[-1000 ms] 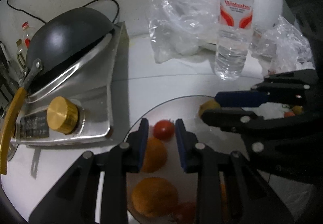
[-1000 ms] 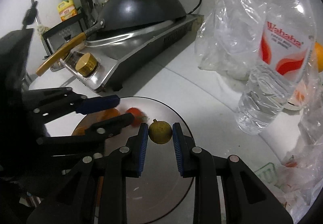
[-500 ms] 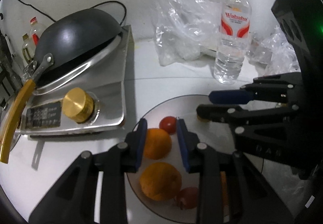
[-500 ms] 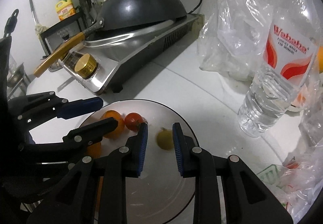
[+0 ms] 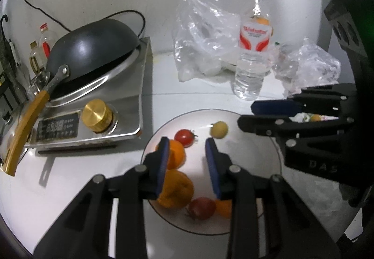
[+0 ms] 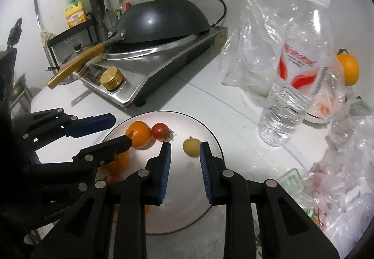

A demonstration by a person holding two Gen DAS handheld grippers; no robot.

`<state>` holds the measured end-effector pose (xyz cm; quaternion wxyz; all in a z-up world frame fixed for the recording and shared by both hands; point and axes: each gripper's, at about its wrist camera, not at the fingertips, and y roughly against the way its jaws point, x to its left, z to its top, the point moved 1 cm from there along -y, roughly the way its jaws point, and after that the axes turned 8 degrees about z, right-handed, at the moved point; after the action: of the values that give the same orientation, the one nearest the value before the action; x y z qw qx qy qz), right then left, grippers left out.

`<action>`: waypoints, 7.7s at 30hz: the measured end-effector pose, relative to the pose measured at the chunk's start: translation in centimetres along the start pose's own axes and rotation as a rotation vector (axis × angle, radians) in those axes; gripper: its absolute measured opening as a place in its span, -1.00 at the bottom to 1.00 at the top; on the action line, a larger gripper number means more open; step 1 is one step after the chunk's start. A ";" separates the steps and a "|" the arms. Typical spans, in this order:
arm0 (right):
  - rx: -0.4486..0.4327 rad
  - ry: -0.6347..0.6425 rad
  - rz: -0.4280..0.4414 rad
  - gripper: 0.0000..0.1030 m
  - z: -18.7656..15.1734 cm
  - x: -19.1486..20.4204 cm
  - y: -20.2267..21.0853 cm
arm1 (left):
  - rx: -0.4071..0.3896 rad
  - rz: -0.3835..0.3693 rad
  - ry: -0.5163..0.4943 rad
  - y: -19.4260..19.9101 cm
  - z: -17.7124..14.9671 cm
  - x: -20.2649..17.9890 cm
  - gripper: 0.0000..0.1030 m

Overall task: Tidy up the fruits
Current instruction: 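Move both open tools back to the fruit on the plastic bag, then grasp a small yellow fruit with the right tool while the left tool grasps a red cherry tomato, then carry the yellow fruit and the tomato over the white plate with both tools, then lower both fruits onto the plate and open both tools, then move both open tools back to the fruit on the plastic bag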

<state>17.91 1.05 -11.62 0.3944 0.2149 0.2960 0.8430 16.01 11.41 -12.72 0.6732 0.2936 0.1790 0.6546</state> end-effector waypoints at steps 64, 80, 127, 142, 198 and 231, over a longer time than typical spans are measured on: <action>0.018 -0.213 -0.012 -0.48 -11.8 -14.3 7.9 | 0.096 -0.093 -0.176 -1.8 -0.1 -18.9 0.07; 0.003 -0.230 0.020 -0.49 -12.1 -15.3 7.7 | 0.123 -0.104 -0.272 -4.3 0.7 -21.3 -0.13; -0.076 -0.121 -0.030 -0.48 -7.2 -4.9 8.6 | 0.004 -0.048 -0.186 2.4 -1.1 -8.7 -0.44; -0.038 -0.038 0.035 -0.48 -2.4 -2.0 3.4 | 0.031 -0.050 -0.151 -3.2 1.3 -3.6 -0.44; 0.005 -0.039 -0.019 -0.43 -2.7 -3.4 2.1 | 0.040 -0.019 -0.113 -3.4 1.8 -3.8 -0.31; -0.050 -0.114 -0.096 -0.43 -10.7 -8.4 12.6 | 0.010 -0.092 -0.131 3.5 -0.1 -13.6 0.08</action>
<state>9.79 -15.64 -12.12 0.4557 0.2380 0.2620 0.8167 12.15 -2.08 -12.56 0.7114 0.3306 0.1513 0.6015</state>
